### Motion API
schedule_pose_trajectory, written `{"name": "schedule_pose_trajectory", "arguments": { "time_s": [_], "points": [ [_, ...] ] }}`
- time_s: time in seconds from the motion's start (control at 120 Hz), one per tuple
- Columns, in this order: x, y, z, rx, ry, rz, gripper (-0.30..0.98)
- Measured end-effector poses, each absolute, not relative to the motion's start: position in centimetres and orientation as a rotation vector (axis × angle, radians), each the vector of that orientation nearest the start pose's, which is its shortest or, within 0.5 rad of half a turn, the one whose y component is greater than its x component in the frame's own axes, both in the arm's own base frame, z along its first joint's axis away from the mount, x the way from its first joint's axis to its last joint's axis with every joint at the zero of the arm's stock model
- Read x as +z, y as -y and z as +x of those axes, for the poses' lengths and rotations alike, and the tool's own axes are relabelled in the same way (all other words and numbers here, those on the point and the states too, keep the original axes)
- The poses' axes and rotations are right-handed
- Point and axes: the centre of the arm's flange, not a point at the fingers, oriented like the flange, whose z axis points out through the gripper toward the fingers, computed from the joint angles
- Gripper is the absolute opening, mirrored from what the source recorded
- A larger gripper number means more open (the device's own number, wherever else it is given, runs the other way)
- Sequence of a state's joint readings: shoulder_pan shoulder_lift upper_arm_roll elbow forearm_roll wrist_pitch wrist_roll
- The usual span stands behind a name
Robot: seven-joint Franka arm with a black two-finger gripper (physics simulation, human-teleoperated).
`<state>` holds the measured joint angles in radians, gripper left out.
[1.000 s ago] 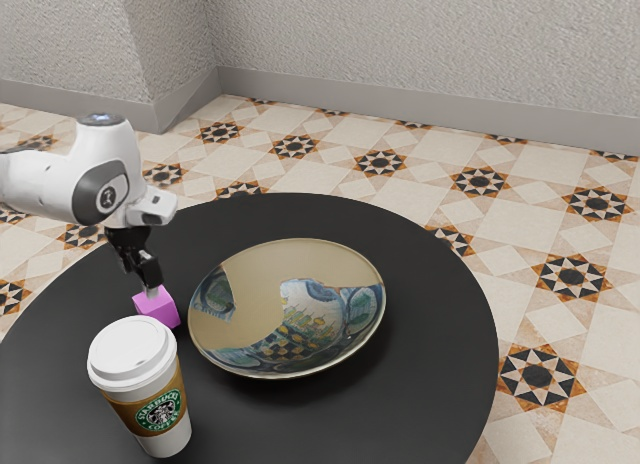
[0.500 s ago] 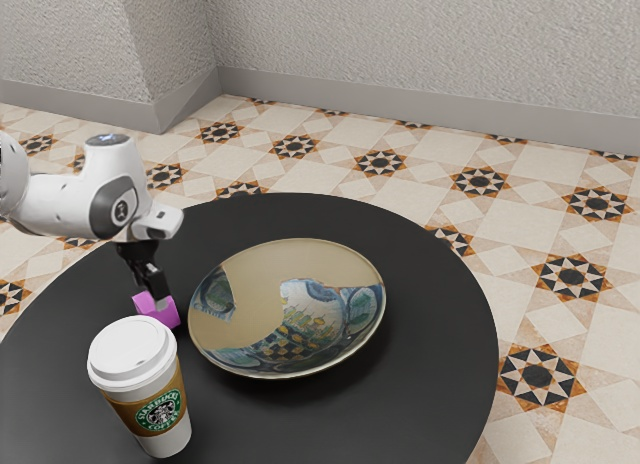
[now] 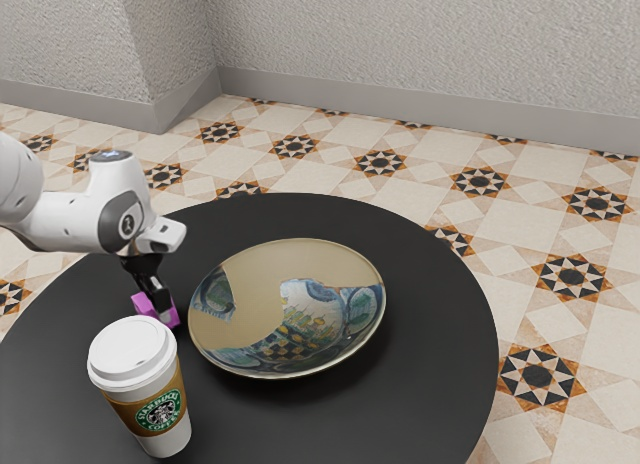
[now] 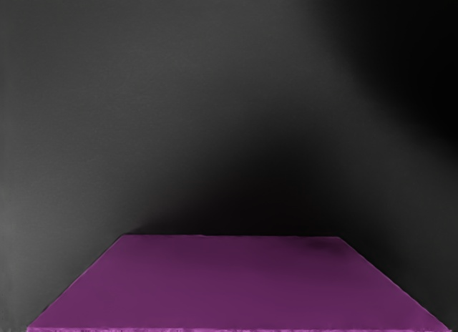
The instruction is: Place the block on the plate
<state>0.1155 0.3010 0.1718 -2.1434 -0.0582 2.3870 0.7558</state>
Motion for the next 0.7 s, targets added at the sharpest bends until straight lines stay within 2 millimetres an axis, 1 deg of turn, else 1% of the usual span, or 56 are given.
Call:
{"name": "schedule_pose_trajectory", "arguments": {
  "time_s": [0.075, 0.125, 0.175, 0.333, 0.417, 0.483, 0.55, 0.608, 0.658, 0.7],
  "points": [
    [26.5, -15.9, 54.2, 0.067, -0.68, -3.077, 0.39],
    [27.7, -15.9, 54.2, 0.039, -0.683, -3.07, 0.39],
    [29.3, -15.9, 54.2, 0.003, -0.684, -3.063, 0.39],
    [35.5, -15.7, 53.7, -0.106, -0.692, -3.043, 0.39],
    [37.7, -15.0, 53.3, -0.125, -0.716, -3.04, 0.39],
    [38.8, -13.4, 53.5, -0.118, -0.762, -3.037, 0.4],
    [39.5, -11.2, 54.0, -0.109, -0.832, -3.028, 0.39],
    [39.9, -8.7, 54.7, -0.099, -0.906, -3.014, 0.4],
    [39.9, -6.3, 55.2, -0.085, -0.976, -2.999, 0.39],
    [39.6, -4.2, 56.1, -0.072, -1.037, -2.985, 0.39]
  ]
}}
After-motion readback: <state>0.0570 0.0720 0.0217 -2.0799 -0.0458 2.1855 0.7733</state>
